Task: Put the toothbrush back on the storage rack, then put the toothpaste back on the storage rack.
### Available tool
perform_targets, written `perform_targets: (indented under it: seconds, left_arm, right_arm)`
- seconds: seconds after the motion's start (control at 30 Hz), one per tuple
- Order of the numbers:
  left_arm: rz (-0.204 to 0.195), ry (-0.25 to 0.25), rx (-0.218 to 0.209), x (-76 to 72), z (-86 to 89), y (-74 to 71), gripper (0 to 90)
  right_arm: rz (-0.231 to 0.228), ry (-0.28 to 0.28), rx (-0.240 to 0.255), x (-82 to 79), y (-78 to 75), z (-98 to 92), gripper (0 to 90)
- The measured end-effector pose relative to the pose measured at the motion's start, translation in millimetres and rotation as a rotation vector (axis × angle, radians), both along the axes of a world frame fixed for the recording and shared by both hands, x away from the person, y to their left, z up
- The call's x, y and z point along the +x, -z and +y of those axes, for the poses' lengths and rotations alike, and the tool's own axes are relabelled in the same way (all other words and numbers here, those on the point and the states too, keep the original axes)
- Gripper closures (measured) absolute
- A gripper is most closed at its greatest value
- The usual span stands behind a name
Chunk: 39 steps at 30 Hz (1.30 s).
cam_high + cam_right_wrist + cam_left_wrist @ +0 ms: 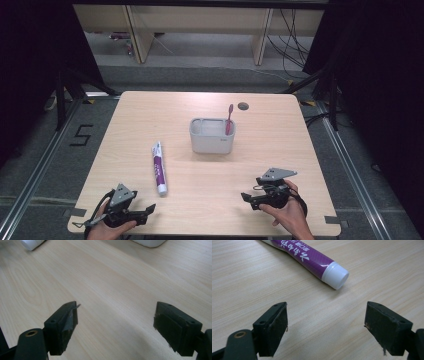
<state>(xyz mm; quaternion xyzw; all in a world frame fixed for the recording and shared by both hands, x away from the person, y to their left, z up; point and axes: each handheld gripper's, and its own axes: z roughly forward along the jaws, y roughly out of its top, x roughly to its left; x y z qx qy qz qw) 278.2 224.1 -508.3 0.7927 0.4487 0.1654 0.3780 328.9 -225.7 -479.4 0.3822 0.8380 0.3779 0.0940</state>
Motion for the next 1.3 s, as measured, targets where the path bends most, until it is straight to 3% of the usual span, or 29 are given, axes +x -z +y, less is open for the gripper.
perform_targets:
  seconds: [0.03, 0.13, 0.3, 0.33, 0.37, 0.4, 0.53, 0.6, 0.63, 0.7, 0.77, 0.83, 0.87, 0.93, 1.13, 1.17, 1.23, 1.3]
  left_arm:
    - [0.003, 0.002, 0.001, 0.0, 0.2, -0.2, 18.2]
    - [0.003, 0.005, 0.001, -0.2, -0.1, -0.4, 18.2]
    - [0.0, 0.011, 0.004, 0.4, 0.3, 0.0, 18.2]
    - [-0.002, 0.01, 0.002, 0.3, 0.1, 0.2, 18.2]
    - [-0.006, -0.001, 0.003, 0.6, -0.5, 0.8, 18.2]
    - [-0.002, 0.004, 0.001, 0.0, -0.4, 0.1, 18.2]
    - [0.0, 0.006, 0.004, -0.4, 0.1, -0.3, 18.2]
    - [-0.004, 0.003, 0.013, 0.3, 0.4, 0.4, 18.2]
    - [-0.007, 0.0, -0.007, -0.3, -0.3, 1.5, 18.2]
    - [-0.004, 0.009, 0.001, -0.4, 1.2, 0.9, 18.2]
    - [-0.001, -0.002, -0.006, -0.3, 0.8, 0.4, 18.2]
    - [-0.002, -0.001, -0.007, 0.0, 0.3, 0.6, 18.2]
    - [0.001, -0.001, -0.003, 0.0, 0.1, 0.4, 18.2]
    - [0.001, 0.002, -0.002, 0.2, 0.0, 0.2, 18.1]
    - [-0.001, -0.009, -0.029, 3.9, -2.9, -0.2, 17.8]
    - [0.0, -0.001, -0.017, 5.0, -2.4, 0.1, 17.8]
    - [0.0, -0.01, -0.034, 5.9, -5.8, -0.5, 17.8]
    - [-0.008, -0.007, -0.041, 7.6, -6.5, -2.4, 17.8]
  right_arm:
    - [0.009, 0.02, 0.016, -3.5, 1.0, 1.7, 20.2]
    - [0.002, -0.012, -0.011, -4.0, 1.2, -1.3, 20.0]
    - [0.017, -0.003, -0.021, -9.0, 4.7, -3.6, 19.8]
    - [0.001, -0.005, -0.009, -9.1, 6.6, -3.3, 19.8]
    - [0.007, -0.022, -0.027, -9.5, 6.0, -4.4, 19.8]
    - [0.031, -0.003, -0.02, -12.6, 6.2, -3.1, 19.8]
    - [0.005, -0.014, -0.04, -15.9, 8.1, -4.6, 19.5]
    - [0.029, -0.005, -0.044, -19.4, 6.7, -5.5, 19.7]
    - [-0.006, -0.022, -0.048, -18.6, 8.7, -7.2, 19.7]
    - [0.025, -0.003, -0.054, -22.9, 7.9, -8.0, 20.0]
    - [0.0, -0.005, -0.038, -24.4, 9.7, -9.0, 20.5]
    - [0.011, -0.02, -0.053, -26.3, 9.7, -12.4, 20.7]
    - [0.038, 0.003, -0.046, -29.2, 9.2, -11.3, 20.8]
    - [0.015, -0.012, -0.054, -28.5, 9.8, -14.2, 21.0]
    - [0.021, 0.008, -0.048, -29.8, 12.8, -14.8, 21.4]
    - [0.021, 0.007, -0.051, -29.6, 13.5, -14.9, 21.5]
    - [0.041, 0.005, -0.06, -30.4, 12.1, -15.0, 21.9]
    - [0.028, -0.021, -0.058, -28.6, 13.8, -15.7, 21.9]
